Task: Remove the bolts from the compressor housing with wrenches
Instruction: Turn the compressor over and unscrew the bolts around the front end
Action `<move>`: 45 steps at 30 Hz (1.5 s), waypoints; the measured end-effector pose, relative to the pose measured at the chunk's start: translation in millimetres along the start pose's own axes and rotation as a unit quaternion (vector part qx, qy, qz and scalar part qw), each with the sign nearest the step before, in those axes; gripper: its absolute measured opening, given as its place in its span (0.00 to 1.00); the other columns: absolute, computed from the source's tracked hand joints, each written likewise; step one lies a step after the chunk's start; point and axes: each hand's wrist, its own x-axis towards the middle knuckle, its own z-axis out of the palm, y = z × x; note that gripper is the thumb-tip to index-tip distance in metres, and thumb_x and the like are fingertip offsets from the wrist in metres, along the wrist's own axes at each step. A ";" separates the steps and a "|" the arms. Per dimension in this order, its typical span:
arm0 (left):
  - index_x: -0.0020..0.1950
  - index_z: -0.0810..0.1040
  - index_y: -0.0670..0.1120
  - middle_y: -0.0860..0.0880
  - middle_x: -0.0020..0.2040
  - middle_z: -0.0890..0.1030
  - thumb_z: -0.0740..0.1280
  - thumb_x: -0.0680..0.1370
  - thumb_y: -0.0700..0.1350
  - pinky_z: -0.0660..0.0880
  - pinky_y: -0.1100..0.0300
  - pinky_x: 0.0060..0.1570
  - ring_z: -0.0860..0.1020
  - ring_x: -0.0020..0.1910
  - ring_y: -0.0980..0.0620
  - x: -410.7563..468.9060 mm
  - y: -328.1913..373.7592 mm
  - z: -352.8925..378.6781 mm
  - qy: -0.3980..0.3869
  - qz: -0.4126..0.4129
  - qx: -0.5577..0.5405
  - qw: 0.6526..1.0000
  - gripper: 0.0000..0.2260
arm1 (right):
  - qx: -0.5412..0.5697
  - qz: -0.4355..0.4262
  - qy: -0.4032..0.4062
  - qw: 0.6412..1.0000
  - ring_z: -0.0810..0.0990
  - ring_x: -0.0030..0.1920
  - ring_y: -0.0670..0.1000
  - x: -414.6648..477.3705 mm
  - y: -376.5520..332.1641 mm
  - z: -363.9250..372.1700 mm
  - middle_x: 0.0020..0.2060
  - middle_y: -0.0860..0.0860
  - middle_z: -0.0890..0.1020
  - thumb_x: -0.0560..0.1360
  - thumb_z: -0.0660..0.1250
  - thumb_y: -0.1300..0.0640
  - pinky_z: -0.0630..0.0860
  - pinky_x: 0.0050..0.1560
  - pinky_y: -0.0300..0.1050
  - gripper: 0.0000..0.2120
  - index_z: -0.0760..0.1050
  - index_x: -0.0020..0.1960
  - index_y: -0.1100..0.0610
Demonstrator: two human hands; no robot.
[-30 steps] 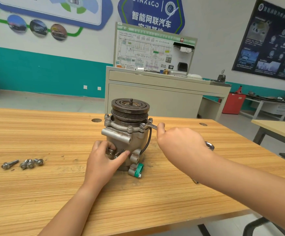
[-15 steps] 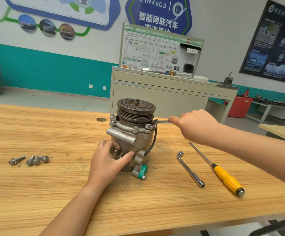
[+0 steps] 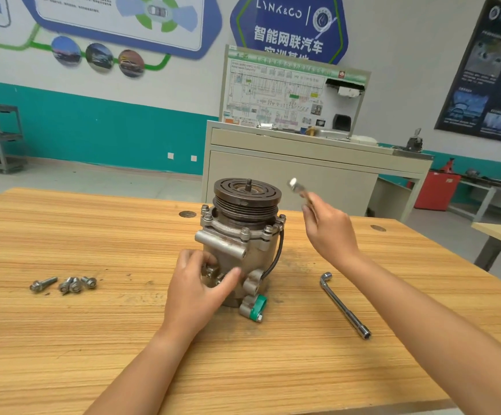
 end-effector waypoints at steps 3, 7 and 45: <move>0.48 0.75 0.47 0.53 0.54 0.68 0.66 0.66 0.60 0.65 0.66 0.56 0.68 0.53 0.64 0.2 15.1 -4.4 0.067 0.040 -0.036 0.996 0.19 | 0.230 0.179 -0.003 0.957 0.64 0.23 0.41 -8.8 -11.1 7.5 0.24 0.44 0.67 0.79 0.59 0.57 0.61 0.27 0.36 0.08 0.76 0.51 0.58; 0.48 0.82 0.44 0.44 0.57 0.73 0.65 0.71 0.54 0.68 0.47 0.58 0.69 0.59 0.50 21.2 49.2 -14.1 0.056 0.221 0.054 0.972 0.15 | 0.382 0.317 -0.043 0.867 0.66 0.19 0.39 -11.9 -26.1 20.1 0.18 0.40 0.70 0.74 0.66 0.50 0.61 0.24 0.33 0.06 0.77 0.45 0.51; 0.50 0.79 0.51 0.54 0.45 0.81 0.67 0.76 0.38 0.73 0.75 0.40 0.79 0.38 0.64 28.5 1.5 -185.7 -0.059 -0.052 0.070 0.994 0.09 | 0.483 0.377 -0.052 0.789 0.59 0.19 0.43 -17.4 -41.0 30.2 0.18 0.43 0.62 0.75 0.65 0.53 0.56 0.18 0.36 0.01 0.75 0.47 0.49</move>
